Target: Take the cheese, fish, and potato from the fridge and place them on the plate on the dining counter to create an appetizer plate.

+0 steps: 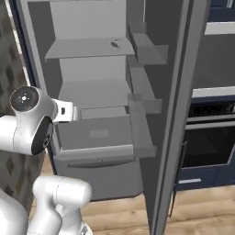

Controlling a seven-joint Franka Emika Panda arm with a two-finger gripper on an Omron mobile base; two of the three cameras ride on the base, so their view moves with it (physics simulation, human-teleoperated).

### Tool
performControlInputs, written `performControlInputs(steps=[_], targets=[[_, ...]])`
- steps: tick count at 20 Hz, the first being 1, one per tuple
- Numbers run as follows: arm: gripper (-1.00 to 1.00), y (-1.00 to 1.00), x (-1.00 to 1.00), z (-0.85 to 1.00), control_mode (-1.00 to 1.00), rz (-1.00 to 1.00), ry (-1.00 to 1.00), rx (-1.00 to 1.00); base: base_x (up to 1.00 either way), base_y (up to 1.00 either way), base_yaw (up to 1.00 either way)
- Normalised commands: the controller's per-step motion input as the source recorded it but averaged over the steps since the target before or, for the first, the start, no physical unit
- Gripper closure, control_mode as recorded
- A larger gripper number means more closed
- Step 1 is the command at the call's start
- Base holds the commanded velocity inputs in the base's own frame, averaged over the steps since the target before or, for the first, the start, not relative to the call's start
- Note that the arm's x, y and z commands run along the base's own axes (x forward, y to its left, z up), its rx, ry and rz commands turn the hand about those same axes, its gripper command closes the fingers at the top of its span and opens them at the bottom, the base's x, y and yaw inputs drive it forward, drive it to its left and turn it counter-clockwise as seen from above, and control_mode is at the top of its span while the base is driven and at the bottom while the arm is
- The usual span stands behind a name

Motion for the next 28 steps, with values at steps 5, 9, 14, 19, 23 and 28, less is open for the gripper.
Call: performControlInputs(steps=[5,9,14,19,23,28], targets=[[-1.0,0.0,0.0,0.0,1.0,0.0,0.0,0.0,1.0,-0.2,0.0],[-1.0,0.0,0.0,0.0,1.0,0.0,0.0,0.0,0.92,-0.2,0.0],[-1.0,0.0,0.0,0.0,1.0,0.0,0.0,0.0,0.98,-0.05,0.0],[-1.0,0.0,0.0,0.0,1.0,0.0,0.0,0.0,0.78,0.06,0.0],[-1.0,0.01,0.15,0.05,-1.0,0.0,0.0,0.0,0.0,0.0,0.0],[-1.0,0.02,0.0,0.39,-1.0,-0.02,0.0,-0.02,0.0,0.0,0.0]])
